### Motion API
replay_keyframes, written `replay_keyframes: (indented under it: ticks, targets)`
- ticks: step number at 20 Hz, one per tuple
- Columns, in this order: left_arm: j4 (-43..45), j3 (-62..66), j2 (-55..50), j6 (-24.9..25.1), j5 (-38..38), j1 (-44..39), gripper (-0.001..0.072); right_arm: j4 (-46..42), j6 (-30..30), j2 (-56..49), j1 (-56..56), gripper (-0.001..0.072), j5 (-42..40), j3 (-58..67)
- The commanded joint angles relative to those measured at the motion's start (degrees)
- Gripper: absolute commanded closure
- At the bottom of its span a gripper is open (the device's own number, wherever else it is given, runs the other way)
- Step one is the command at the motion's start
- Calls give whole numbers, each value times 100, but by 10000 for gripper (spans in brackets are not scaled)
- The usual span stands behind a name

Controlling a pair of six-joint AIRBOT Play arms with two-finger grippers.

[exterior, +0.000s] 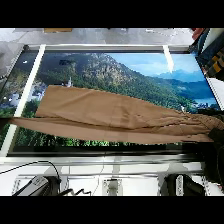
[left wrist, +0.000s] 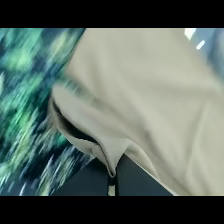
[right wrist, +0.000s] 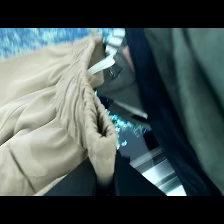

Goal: Fold the clothes and pants, and hang the long-sleeved shirts on hangers.

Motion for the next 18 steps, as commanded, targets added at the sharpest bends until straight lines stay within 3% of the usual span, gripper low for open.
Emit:
replay_keyframes:
  ticks: [1,4,6,9,12,18]
  targets:
    - [-544,358,22,109,420,-328,695,-57,13,-90,2,676,7,76]
    - [-498,476,17,-369,1773,-1250,696,-50,48,-533,2,676,-240,-118]
    - [7,485,-44,-1172,3115,-2090,697,-17,269,-1071,2,676,-721,-173]
    - [730,662,-387,-1989,4398,-3220,697,313,308,-2103,2,676,-1283,-149]
    - [1088,1193,-1187,-2684,4645,-3849,697,883,308,-3003,2,676,-1915,-149]
    - [1084,2269,-2533,-3101,4653,-4249,696,2157,310,-4264,2,676,-3646,-149]
